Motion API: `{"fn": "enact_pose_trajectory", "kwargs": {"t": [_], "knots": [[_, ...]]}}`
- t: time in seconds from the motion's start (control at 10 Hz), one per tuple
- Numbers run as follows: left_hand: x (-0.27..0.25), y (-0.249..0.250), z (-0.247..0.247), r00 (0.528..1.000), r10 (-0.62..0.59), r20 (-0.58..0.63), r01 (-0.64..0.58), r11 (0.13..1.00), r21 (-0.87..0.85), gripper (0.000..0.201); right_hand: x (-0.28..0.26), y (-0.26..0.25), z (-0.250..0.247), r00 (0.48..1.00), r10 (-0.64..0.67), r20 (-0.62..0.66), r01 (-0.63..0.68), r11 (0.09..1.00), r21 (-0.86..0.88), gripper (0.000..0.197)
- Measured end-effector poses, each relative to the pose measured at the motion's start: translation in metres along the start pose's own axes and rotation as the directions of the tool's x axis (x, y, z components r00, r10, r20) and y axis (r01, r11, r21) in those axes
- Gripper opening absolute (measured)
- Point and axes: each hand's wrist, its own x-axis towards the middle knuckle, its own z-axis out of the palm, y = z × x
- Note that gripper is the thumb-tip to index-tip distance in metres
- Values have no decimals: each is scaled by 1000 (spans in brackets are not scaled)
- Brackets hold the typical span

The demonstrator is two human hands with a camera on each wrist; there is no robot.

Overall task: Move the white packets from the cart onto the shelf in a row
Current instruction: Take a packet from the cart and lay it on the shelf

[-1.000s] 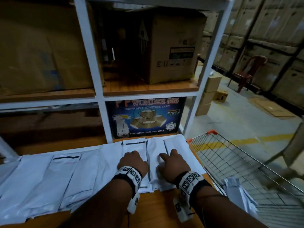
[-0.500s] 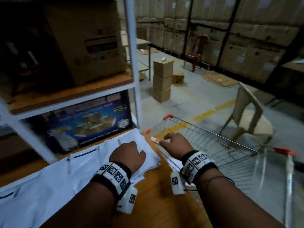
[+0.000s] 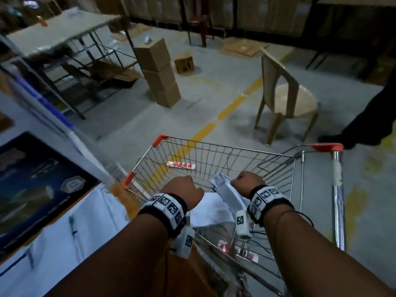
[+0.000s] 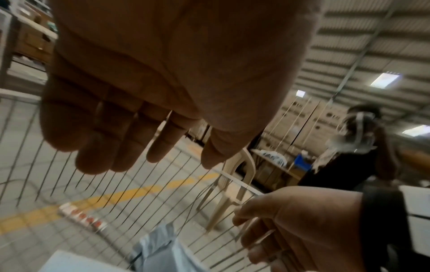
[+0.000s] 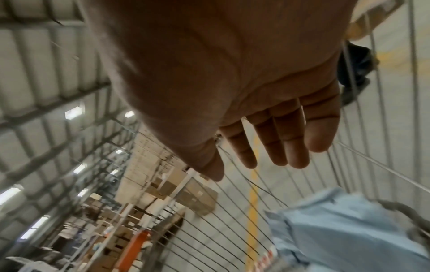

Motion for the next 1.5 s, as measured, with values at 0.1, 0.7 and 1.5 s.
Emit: {"fn": "enact_pose_trajectory", "kwargs": {"t": [0.1, 0.7, 1.5], "knots": [[45, 17, 23, 994, -26, 104, 20, 998, 60, 52, 29, 18, 33, 997, 29, 78, -26, 999, -36, 44], [276, -5, 173, 887, -34, 461, -99, 960, 261, 51, 141, 65, 241, 734, 242, 635, -490, 836, 248, 51], [315, -9, 225, 730, -41, 682, -121, 975, 189, 42, 160, 62, 303, 581, 175, 794, -789, -119, 603, 114]]}}
